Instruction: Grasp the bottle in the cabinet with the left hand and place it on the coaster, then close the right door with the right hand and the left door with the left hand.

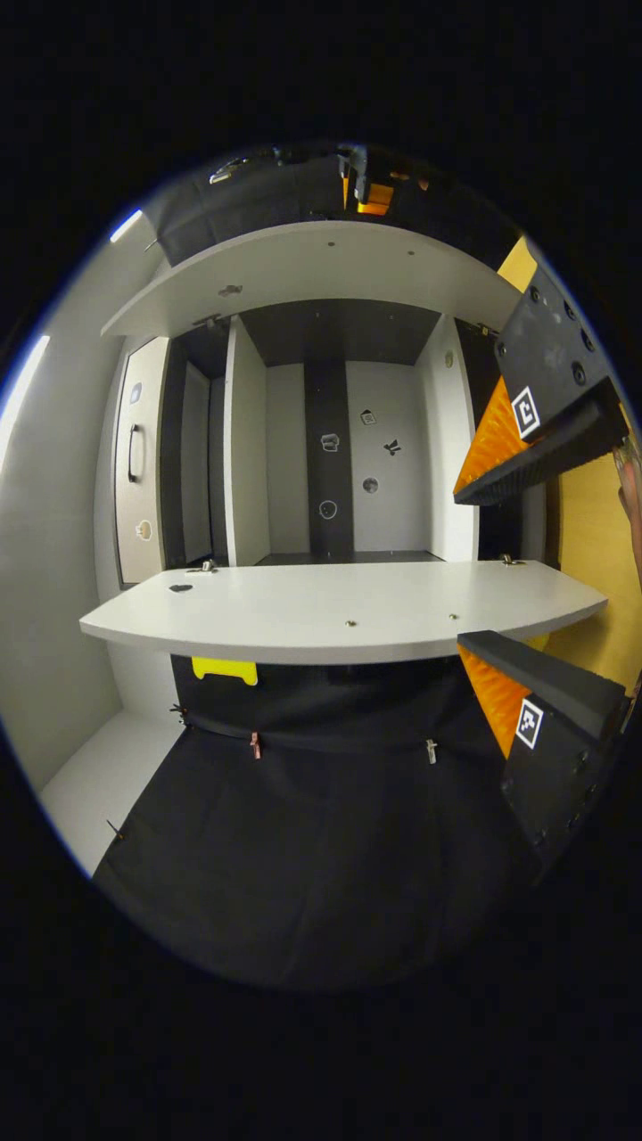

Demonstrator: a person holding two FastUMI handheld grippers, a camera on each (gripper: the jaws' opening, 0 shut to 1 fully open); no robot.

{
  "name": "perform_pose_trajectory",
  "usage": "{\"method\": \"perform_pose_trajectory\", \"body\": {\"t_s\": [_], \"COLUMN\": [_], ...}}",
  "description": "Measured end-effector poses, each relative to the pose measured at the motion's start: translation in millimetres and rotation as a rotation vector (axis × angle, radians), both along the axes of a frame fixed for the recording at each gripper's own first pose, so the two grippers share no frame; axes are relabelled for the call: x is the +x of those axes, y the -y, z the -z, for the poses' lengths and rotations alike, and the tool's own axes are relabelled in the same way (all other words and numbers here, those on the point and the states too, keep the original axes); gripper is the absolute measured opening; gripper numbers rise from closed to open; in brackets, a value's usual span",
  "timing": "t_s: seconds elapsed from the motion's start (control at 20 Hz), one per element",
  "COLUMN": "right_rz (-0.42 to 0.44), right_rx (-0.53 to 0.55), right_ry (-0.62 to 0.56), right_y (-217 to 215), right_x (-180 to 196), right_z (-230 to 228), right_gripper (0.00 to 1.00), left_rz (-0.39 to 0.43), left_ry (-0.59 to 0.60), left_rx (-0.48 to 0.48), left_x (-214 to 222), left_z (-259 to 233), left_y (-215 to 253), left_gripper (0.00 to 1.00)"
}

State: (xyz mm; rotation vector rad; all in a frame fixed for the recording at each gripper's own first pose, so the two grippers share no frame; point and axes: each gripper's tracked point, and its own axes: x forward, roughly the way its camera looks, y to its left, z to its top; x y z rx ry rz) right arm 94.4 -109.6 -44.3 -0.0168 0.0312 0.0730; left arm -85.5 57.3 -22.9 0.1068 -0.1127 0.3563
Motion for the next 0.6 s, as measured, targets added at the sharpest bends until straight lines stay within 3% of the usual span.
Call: {"method": "perform_pose_trajectory", "body": {"t_s": [0.35,0.6], "right_rz": [-0.012,0.035], "right_rx": [-0.006,-0.047], "right_ry": [-0.026,-0.007], "right_y": [-80,-87], "right_x": [16,-1], "right_z": [14,3], "right_gripper": [0.94,0.97], "left_rz": [-0.088,-0.106], "left_ry": [0.023,0.046], "left_rx": [-0.005,-0.001], "left_x": [-34,-28], "left_z": [-10,-24], "left_y": [-96,-149], "left_gripper": [0.9,0.9]}}
